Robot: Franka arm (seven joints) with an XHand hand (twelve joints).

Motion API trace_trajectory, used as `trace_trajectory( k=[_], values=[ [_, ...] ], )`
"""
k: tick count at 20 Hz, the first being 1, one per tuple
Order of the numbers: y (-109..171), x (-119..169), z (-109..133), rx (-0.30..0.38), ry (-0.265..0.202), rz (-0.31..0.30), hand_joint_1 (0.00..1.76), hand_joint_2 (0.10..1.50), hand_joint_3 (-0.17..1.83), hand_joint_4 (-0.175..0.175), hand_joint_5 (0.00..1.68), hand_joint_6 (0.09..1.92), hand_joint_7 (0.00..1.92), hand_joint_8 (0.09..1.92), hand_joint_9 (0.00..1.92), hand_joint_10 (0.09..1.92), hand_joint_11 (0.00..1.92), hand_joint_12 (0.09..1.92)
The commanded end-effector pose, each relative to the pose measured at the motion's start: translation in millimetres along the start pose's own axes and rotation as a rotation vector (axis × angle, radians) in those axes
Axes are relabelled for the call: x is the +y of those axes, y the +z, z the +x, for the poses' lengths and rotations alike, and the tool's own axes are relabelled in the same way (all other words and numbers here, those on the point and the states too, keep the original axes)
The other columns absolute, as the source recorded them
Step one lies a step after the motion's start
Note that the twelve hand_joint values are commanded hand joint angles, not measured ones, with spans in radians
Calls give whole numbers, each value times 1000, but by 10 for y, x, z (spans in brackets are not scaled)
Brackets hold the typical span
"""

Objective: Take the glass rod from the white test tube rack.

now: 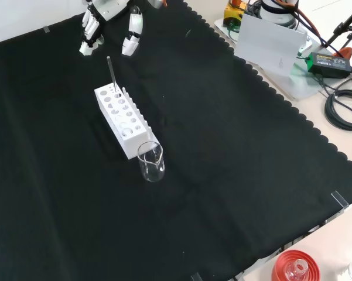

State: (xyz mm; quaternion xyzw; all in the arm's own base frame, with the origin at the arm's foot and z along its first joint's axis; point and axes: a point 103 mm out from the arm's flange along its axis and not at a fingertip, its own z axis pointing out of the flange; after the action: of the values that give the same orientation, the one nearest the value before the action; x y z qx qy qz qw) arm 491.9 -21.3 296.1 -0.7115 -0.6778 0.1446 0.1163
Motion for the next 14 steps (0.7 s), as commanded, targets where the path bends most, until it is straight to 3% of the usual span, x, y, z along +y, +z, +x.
trace_trajectory(
  k=[1, 11, 14],
  values=[
    [92, 24, 28, 1, -3, 26, 563, 834, 389, -70, 433, 87, 452, 820, 729, 814, 531, 1388],
    [128, 36, 217, -24, -29, 58, 601, 845, 390, -77, 492, 144, 508, 812, 773, 792, 558, 1377],
    [200, 95, 171, -13, -42, 61, 637, 848, 396, -79, 460, 327, 538, 795, 797, 762, 570, 1367]
  ],
)
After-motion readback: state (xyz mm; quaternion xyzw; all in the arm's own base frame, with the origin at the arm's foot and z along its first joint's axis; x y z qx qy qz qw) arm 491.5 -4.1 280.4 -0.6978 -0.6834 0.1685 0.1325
